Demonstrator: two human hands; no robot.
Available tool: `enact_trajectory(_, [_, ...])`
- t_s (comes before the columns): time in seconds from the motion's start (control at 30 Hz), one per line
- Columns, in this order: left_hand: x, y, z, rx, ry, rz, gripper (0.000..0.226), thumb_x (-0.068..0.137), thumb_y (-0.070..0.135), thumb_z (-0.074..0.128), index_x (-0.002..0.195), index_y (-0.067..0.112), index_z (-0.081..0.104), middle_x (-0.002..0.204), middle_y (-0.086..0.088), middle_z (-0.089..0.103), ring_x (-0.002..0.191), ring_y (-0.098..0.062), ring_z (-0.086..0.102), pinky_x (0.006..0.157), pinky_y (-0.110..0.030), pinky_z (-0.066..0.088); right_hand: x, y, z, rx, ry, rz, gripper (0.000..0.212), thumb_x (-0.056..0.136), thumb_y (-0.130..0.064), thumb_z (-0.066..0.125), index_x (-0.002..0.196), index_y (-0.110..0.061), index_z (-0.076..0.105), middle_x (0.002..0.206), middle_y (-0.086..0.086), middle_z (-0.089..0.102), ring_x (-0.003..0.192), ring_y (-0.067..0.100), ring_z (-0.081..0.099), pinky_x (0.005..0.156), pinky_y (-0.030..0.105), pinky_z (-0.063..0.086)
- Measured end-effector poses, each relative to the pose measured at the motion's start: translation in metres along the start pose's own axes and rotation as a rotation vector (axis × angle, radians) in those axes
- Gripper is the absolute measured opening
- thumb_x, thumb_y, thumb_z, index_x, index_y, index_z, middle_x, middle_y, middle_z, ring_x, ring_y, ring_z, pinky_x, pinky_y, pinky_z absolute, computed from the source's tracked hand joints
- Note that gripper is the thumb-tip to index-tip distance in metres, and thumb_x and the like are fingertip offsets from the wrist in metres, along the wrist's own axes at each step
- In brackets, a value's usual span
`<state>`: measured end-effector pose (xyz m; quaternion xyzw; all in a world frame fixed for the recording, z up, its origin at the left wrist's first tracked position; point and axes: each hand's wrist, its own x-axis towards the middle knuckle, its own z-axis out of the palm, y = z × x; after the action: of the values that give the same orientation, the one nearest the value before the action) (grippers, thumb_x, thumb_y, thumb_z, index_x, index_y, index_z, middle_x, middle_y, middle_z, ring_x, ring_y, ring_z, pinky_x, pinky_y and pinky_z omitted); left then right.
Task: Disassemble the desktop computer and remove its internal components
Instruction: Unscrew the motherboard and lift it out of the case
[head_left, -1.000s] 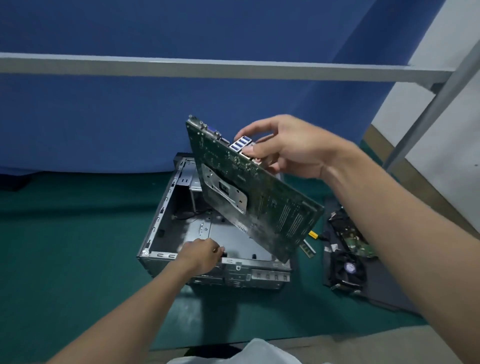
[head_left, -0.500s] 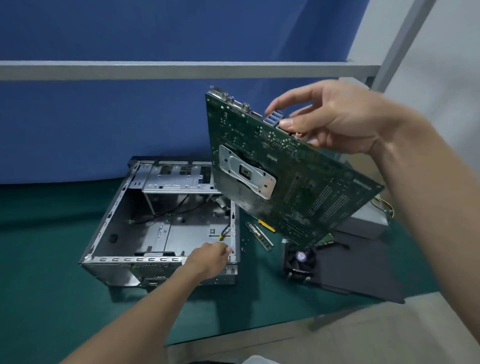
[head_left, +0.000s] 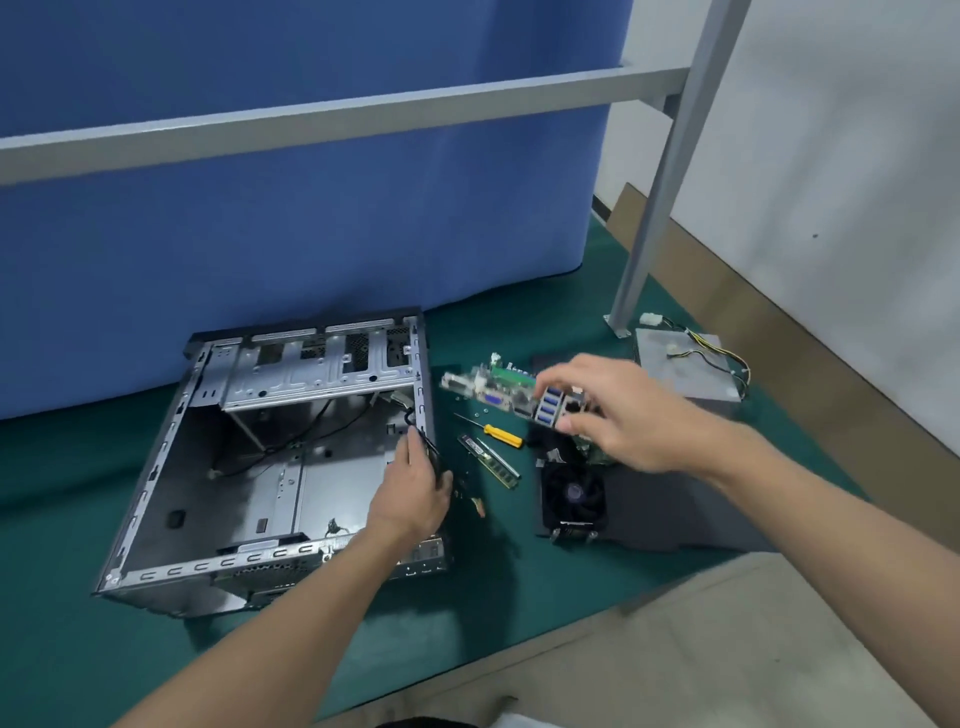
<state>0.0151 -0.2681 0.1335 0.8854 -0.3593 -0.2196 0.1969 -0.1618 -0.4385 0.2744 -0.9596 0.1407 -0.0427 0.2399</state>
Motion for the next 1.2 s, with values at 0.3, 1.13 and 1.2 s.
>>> enact_trajectory(0.3, [0.021, 0.004, -0.01, 0.433, -0.022, 0.223, 0.037, 0.096, 0.043, 0.054, 0.129, 0.027, 0.057, 0.159, -0.005, 0.017, 0.135, -0.032, 0.032, 0.101, -0.044, 0.043, -0.021, 0.037, 0.079, -0.365, -0.013, -0.027, 0.037, 0.092, -0.016, 0.055, 0.128, -0.021, 0.048, 0.119, 0.005, 0.048, 0.101, 0.023, 0.044, 0.071, 0.036, 0.048])
enact_trajectory(1.13, [0.014, -0.004, -0.003, 0.326, -0.003, -0.059, 0.079, 0.092, 0.069, 0.022, 0.152, 0.019, 0.017, 0.162, -0.008, 0.007, 0.149, -0.03, -0.002, 0.115, -0.052, -0.011, -0.029, 0.059, 0.132, -0.507, -0.105, 0.221, 0.052, 0.078, -0.006, 0.065, 0.124, -0.022, 0.05, 0.12, 0.005, 0.054, 0.095, 0.022, 0.047, 0.067, 0.029, 0.042])
enact_trajectory(1.2, [0.012, 0.004, 0.003, 0.287, -0.057, -0.045, 0.08, 0.096, 0.061, 0.03, 0.153, 0.011, 0.005, 0.16, -0.012, 0.015, 0.145, -0.03, 0.021, 0.116, -0.048, 0.009, -0.025, 0.06, 0.131, -0.48, -0.08, 0.258, 0.044, 0.085, -0.014, 0.062, 0.124, -0.027, 0.046, 0.12, 0.002, 0.051, 0.097, 0.022, 0.045, 0.064, 0.028, 0.038])
